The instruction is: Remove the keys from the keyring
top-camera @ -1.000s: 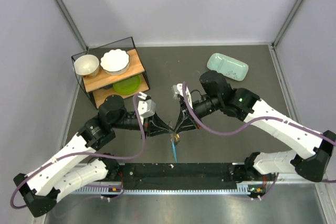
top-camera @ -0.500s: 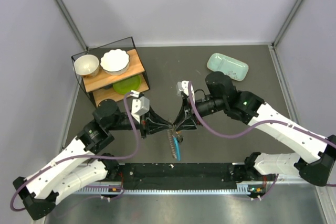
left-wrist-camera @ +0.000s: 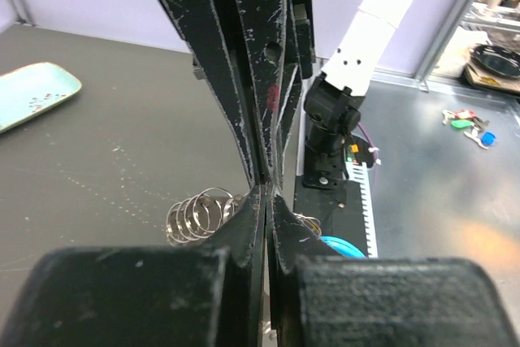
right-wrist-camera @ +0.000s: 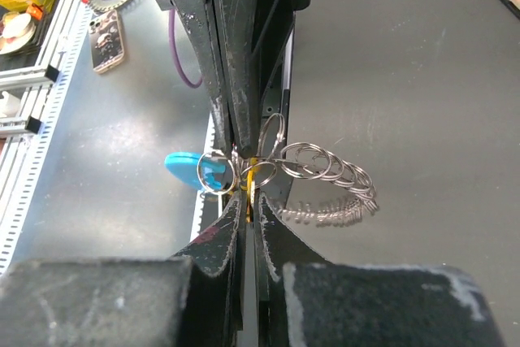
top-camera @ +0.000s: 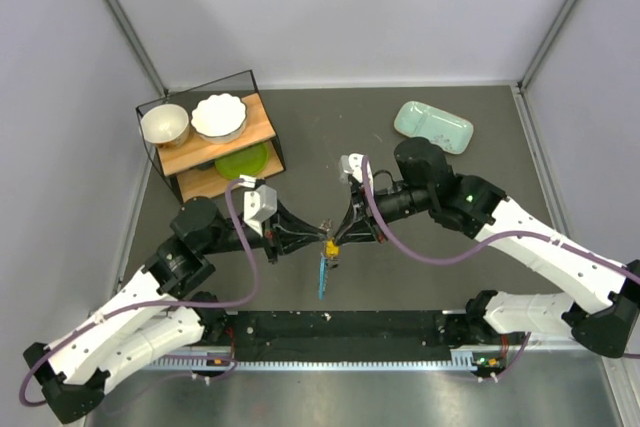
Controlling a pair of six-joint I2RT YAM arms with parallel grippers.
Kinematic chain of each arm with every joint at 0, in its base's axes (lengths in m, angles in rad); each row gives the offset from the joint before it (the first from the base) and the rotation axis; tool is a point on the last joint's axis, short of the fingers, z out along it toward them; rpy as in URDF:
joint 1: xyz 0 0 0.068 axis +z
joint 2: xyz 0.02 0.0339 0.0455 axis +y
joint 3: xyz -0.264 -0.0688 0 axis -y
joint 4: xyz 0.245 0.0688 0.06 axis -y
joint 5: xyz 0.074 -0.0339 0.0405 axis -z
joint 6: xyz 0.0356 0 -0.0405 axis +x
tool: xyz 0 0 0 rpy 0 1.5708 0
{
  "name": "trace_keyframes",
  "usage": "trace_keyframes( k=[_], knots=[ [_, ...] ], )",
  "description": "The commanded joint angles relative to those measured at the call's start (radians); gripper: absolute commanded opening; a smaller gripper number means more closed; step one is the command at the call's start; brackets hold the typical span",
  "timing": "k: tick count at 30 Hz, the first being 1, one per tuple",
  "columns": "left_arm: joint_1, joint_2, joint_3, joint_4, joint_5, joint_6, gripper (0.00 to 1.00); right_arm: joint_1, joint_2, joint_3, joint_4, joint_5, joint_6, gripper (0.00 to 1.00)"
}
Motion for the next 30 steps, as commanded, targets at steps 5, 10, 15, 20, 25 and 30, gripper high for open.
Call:
trace_keyframes(
  k=[5,10,15,20,25,30],
  knots=[
    [-0.001,-0.078,-0.067,0.16,-0.23,-0.059,0.0,-0.011,-0.008,-0.011,0.101,0.02,0.049,0.0],
    [-0.001,-0.09,-0.11,0.23,-0.294,-0.131,0.0,-0.011,-0.004,-0.042,0.216,0.043,0.137,0.0],
    [-0.001,-0.093,-0.144,0.273,-0.34,-0.172,0.0,-0.011,0.008,-0.046,0.244,0.087,0.163,0.0],
    [-0.001,-0.114,-0.159,0.284,-0.429,-0.186,0.0,-0.007,0.02,-0.05,0.247,0.095,0.169,0.0],
    [-0.001,-0.133,-0.183,0.336,-0.466,-0.225,0.0,-0.004,0.045,-0.062,0.245,0.141,0.172,0.0],
    [-0.001,-0.139,-0.2,0.347,-0.492,-0.266,0.0,-0.002,0.066,-0.062,0.244,0.142,0.169,0.0]
  ],
)
